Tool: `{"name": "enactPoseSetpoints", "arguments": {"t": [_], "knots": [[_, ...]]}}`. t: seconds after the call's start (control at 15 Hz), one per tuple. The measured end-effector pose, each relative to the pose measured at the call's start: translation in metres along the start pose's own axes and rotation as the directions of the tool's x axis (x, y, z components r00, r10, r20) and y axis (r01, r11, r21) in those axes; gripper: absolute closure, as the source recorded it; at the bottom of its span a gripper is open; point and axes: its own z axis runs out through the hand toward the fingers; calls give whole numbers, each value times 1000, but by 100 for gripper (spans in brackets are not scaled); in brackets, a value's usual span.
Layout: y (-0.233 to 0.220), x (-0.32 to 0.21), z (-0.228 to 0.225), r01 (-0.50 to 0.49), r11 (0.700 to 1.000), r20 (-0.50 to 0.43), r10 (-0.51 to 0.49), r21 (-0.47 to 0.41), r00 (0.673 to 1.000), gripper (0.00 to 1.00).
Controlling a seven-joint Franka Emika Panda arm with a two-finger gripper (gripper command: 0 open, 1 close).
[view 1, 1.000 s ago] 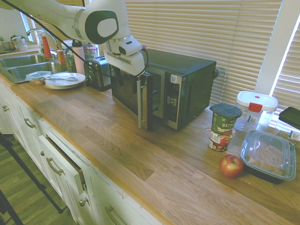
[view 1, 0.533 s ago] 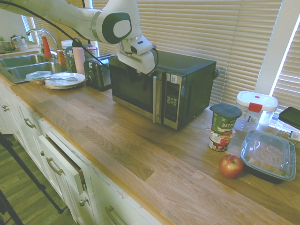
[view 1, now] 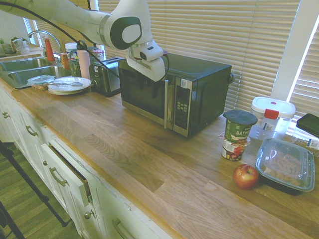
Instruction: Close the microwave
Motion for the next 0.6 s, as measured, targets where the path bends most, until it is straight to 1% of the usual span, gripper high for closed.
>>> {"name": "enactPoseSetpoints", "arguments": {"t": [0.33, 0.6], "knots": [[76, -28, 6, 19, 995, 48, -14, -94, 999, 0], [146, -41, -6, 39, 993, 37, -35, -111, 999, 0]]}}
